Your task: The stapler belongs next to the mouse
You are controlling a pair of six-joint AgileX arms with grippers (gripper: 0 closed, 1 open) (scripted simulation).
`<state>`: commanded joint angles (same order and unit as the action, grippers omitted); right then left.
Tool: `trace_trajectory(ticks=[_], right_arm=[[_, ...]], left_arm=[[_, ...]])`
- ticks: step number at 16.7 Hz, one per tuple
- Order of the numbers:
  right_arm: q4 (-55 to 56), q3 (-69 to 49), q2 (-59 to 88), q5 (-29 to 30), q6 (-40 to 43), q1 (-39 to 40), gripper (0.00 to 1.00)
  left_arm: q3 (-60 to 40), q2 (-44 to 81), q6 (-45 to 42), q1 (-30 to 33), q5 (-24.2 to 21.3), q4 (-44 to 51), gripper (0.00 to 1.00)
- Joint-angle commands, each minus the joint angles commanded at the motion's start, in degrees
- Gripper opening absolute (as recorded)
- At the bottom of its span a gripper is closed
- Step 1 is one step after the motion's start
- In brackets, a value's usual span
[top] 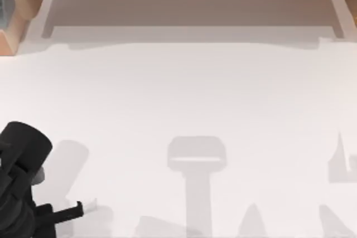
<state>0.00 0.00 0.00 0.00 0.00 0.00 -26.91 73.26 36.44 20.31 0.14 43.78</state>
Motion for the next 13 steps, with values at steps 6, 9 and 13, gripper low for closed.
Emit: trace_trajectory(ticks=[6, 9, 13], right_arm=[[0.0, 0.0, 0.0, 0.0, 0.0, 0.0, 1.00], [0.0, 0.0, 0.0, 0.0, 0.0, 0.0, 1.00], [0.0, 0.0, 0.0, 0.0, 0.0, 0.0, 1.00]], left_arm=[[0.0, 0.0, 0.0, 0.0, 0.0, 0.0, 0.00], [-0.1, -0.1, -0.1, 0.0, 0.0, 0.2, 0.00], [-2.7, -2.3, 0.1, 0.0, 0.0, 5.2, 0.00]])
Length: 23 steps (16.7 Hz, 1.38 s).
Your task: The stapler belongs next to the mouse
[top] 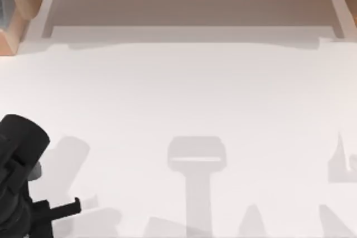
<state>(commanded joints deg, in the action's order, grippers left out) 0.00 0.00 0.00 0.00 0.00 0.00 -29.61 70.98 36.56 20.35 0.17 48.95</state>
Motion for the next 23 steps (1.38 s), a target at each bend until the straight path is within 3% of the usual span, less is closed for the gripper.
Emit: trace_trajectory(ticks=[8, 12, 15, 23], right_arm=[[0.0, 0.0, 0.0, 0.0, 0.0, 0.0, 1.00], [0.0, 0.0, 0.0, 0.0, 0.0, 0.0, 1.00], [0.0, 0.0, 0.0, 0.0, 0.0, 0.0, 1.00], [0.0, 0.0, 0.0, 0.0, 0.0, 0.0, 1.00]], left_arm=[[-2.2, -1.9, -0.2, 0.0, 0.0, 4.1, 0.00], [-8.5, 4.2, -5.9, -4.0, 0.0, 6.0, 0.00], [-19.6, 14.4, -14.7, -10.3, 0.1, 8.9, 0.00], [-60.4, 46.2, -46.1, -32.3, 0.8, 16.8, 0.00]])
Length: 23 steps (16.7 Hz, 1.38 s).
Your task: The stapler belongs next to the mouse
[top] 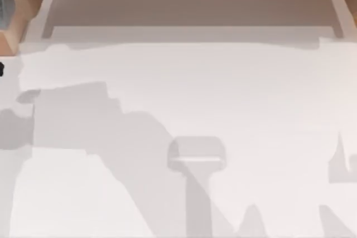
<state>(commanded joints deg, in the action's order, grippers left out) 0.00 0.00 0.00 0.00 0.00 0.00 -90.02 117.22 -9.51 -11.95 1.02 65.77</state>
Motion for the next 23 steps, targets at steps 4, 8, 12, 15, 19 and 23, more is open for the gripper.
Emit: trace_trajectory(ticks=[4, 8, 12, 15, 19, 23], right_arm=[[0.0, 0.0, 0.0, 0.0, 0.0, 0.0, 1.00], [0.0, 0.0, 0.0, 0.0, 0.0, 0.0, 1.00], [0.0, 0.0, 0.0, 0.0, 0.0, 0.0, 1.00], [0.0, 0.0, 0.0, 0.0, 0.0, 0.0, 1.00], [0.0, 0.0, 0.0, 0.0, 0.0, 0.0, 1.00], [0.0, 0.0, 0.0, 0.0, 0.0, 0.0, 1.00]], left_arm=[[-12.5, 9.2, -11.8, -8.4, -0.1, 1.2, 0.00], [-15.6, 11.7, -14.8, -10.8, -0.3, 1.4, 0.00], [-15.4, 11.4, -14.9, -10.6, -0.1, 1.3, 0.00], [-15.4, 11.5, -15.4, -10.2, -0.4, 1.7, 0.00], [-15.0, 11.8, -16.5, -9.5, -0.5, 3.6, 0.00], [-13.8, 12.2, -17.3, -8.9, 0.8, 6.2, 0.00]])
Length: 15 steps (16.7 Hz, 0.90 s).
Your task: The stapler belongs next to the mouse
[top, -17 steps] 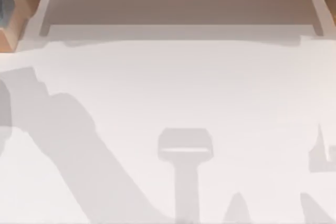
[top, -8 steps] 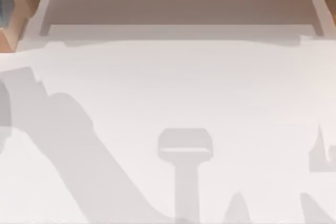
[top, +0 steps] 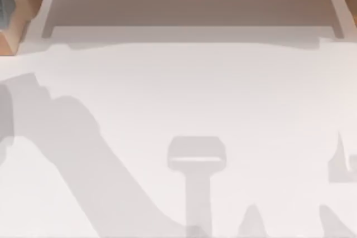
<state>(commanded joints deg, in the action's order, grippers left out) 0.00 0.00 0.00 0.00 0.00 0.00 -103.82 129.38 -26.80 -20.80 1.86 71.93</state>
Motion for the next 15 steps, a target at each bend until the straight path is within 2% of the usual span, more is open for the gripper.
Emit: trace_trajectory(ticks=[6, 15], right_arm=[[0.0, 0.0, 0.0, 0.0, 0.0, 0.0, 1.00], [0.0, 0.0, 0.0, 0.0, 0.0, 0.0, 1.00]], left_arm=[[1.3, -0.1, 0.6, -0.5, 2.0, -1.0, 0.00], [2.6, 1.0, 2.3, -2.1, -1.1, -10.7, 0.00]])
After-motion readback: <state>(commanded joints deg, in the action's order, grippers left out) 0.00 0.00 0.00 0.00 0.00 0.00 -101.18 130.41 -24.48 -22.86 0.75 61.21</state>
